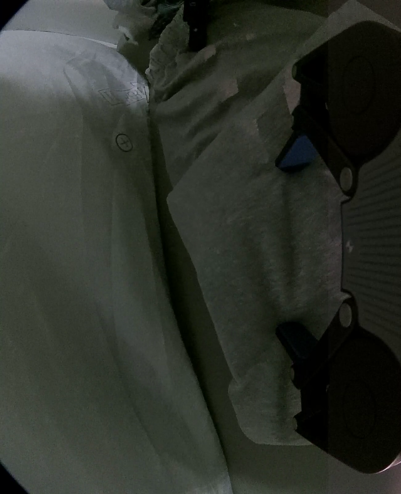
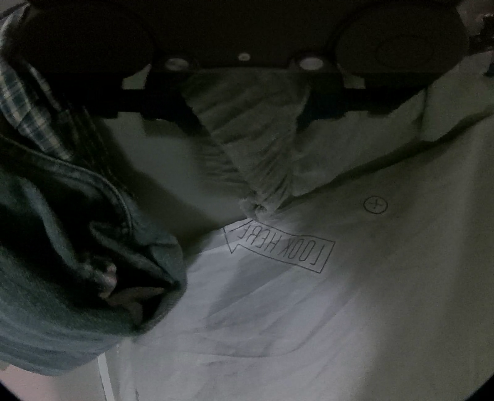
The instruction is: Fold clothes
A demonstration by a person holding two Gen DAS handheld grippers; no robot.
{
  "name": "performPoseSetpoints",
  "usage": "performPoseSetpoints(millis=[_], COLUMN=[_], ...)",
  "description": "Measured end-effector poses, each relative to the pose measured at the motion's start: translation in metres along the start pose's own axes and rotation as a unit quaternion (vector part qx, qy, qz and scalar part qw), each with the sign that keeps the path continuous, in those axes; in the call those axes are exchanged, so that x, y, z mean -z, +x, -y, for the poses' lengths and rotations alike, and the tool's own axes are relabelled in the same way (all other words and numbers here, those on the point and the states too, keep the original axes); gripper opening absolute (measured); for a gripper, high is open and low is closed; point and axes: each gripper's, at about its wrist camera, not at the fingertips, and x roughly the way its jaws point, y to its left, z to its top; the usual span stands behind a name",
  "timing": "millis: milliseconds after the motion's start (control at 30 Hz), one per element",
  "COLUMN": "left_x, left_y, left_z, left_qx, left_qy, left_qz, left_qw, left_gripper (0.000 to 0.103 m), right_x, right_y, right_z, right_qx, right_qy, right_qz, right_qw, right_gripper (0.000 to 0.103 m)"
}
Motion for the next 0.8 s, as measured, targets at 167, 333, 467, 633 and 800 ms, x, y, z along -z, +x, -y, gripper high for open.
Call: performPoseSetpoints(millis=[167,333,467,633,800], left_x=[0.002,-0.004,-0.016,-0.02,0.016], left_y=[0.002,0.002,-0.003,-0.063,-0.123], left_z=[-0.001,-0.005,-0.022,-0.118,-0.221], left_qx=[0.001,0.008,0.049,0.08,-0.004], left_qy=[0.0,-0.005,-0.02,-0.195,-0.307], left_qz=[0.006,-0.009,-0.038,0.015,0.063], left_qw=[1.0,0.9999,0.9979,0.9773,0.9497], left_gripper=[0.103,0.103,0.103,0.103,0.103], right_x=[-0.004,-0.023,-0.028,0.017,0.109], right_y=[-0.007,-0.037,-0.083,-0.132,-0.127], right_z=[-0.008,-0.058,-0.136,-0.251,-0.33], right_qx=[0.0,0.038,0.047,-0.003,-0.064], right_qy=[0.035,-0.037,-0.178,-0.382,-0.465], right_qz=[0.002,0.046,0.11,0.139,0.053], right_qw=[0.999,0.998,0.977,0.913,0.881], right_gripper=[0.037,0.032,0.031,0.032,0.039])
